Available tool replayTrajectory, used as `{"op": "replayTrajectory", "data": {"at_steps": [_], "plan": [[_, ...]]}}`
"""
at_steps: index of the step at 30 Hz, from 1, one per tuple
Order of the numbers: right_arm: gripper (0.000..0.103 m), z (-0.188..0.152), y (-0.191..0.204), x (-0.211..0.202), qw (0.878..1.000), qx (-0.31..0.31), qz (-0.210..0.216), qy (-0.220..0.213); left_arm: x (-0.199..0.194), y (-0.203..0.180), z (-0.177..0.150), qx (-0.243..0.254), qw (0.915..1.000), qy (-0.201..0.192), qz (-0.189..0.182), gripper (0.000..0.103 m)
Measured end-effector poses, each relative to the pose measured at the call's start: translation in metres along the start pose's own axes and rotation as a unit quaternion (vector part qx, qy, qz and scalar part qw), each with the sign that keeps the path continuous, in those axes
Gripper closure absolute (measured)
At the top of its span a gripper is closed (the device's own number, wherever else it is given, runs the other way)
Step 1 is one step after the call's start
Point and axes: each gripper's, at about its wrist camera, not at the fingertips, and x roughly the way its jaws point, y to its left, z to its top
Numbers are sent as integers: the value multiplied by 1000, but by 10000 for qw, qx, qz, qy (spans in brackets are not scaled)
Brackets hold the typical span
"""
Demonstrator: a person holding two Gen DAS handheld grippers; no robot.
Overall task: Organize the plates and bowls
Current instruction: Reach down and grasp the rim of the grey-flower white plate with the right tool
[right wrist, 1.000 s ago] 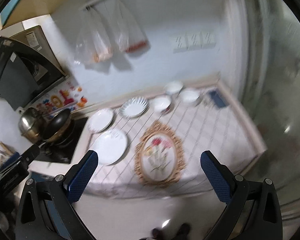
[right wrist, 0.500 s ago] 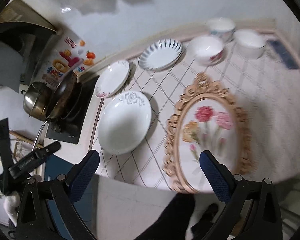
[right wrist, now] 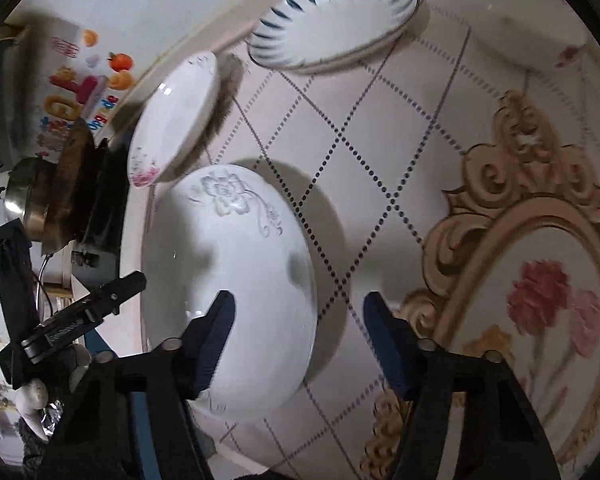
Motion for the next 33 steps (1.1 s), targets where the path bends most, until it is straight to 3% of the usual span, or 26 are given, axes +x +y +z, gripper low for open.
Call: {"op": "replayTrajectory", "data": {"at_steps": [3,6,9,21,33], "plan": [[62,6,-2,15,9997,113,180,83,6,1,0,80,9998,109,-118,68],[76,8,1,26,9995,92,258,169,6,0,-4,129,9995,138,-256,73],[83,8,4,29,9998,4,157,146,1,0,-8,80,9997,81,-219,73],[86,9,-8,4,9993,-136,284,210,-12,-40,-14,-5,9999,-59,-105,74],[86,8,-87,-78,9994,151,274,-140,-14,-151,-12,608,9975,-142,-324,74]]}}
